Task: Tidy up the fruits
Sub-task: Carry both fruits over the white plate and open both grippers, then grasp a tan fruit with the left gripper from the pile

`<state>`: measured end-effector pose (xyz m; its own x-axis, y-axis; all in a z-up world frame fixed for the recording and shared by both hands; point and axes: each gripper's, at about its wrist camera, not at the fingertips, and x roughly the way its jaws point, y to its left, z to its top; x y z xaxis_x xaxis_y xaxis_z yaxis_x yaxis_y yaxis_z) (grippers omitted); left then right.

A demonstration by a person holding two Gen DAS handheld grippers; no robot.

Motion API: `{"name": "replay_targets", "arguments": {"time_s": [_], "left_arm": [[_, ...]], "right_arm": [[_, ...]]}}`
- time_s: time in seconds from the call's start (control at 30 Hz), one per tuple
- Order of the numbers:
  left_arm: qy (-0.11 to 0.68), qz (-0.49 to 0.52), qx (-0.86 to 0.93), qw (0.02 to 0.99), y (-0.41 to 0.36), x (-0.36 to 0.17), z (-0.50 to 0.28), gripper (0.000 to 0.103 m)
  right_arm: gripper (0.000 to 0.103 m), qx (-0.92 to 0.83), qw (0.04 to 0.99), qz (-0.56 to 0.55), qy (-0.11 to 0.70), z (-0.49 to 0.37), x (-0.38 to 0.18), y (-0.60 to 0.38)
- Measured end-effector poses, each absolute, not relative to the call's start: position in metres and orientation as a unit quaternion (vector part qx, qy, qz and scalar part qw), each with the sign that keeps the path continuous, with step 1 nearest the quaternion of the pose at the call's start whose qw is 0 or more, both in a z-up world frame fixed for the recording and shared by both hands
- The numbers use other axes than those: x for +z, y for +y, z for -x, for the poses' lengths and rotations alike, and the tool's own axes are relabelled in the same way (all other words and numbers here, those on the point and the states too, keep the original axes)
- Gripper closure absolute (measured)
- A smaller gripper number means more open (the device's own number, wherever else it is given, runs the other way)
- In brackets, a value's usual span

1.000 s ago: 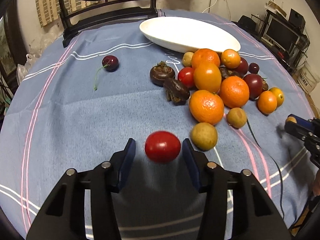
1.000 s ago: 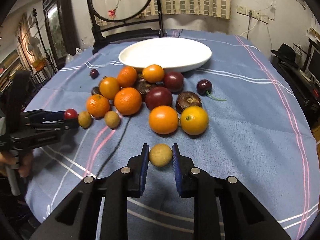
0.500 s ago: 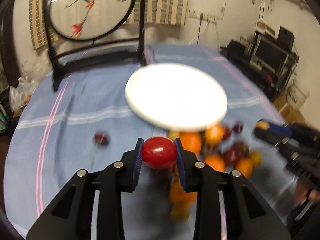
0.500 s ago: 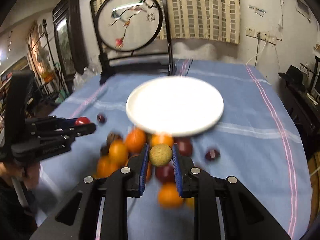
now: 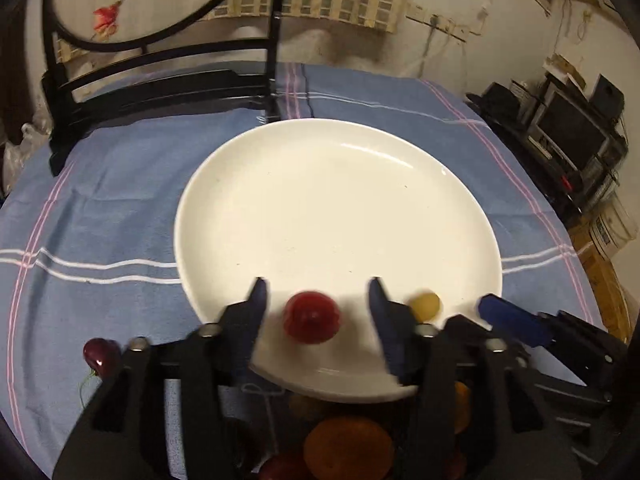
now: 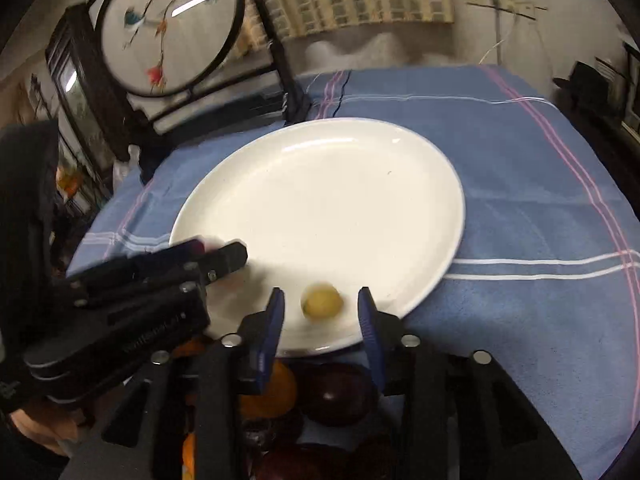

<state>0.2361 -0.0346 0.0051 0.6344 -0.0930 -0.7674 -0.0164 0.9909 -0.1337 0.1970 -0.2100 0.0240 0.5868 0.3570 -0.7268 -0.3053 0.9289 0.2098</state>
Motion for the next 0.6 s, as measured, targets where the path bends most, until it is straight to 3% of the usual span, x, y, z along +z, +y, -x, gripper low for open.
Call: {"name": "replay_targets", "arguments": {"time_s": [0.13, 0.2, 0.33, 0.6], "left_arm": [[0.43, 0.087, -0.036, 0.898, -0.02, 0.01, -0.228, 0.022], [0.429, 0.098, -0.037, 0.897, -0.017, 0.012, -0.223, 0.016], [0.424, 0.084, -0.035, 0.901, -0.017, 0.017, -0.207, 0.015], [0.38, 0.058, -0.035, 0.923, -0.005, 0.029, -0.137, 0.009]], "right_arm": [[0.036, 0.18, 0.894, -0.046, 0.408, -0.192, 0.027, -0.217], [0.036, 0.173, 0.896, -0.04, 0.408, -0.188, 0.028, -0.219], [0.029, 0.166, 0.904, -0.039, 0.391, -0.18, 0.035, -0.226], [0.027, 0.155, 0.912, -0.034, 0.378, -0.146, 0.034, -0.244]]}}
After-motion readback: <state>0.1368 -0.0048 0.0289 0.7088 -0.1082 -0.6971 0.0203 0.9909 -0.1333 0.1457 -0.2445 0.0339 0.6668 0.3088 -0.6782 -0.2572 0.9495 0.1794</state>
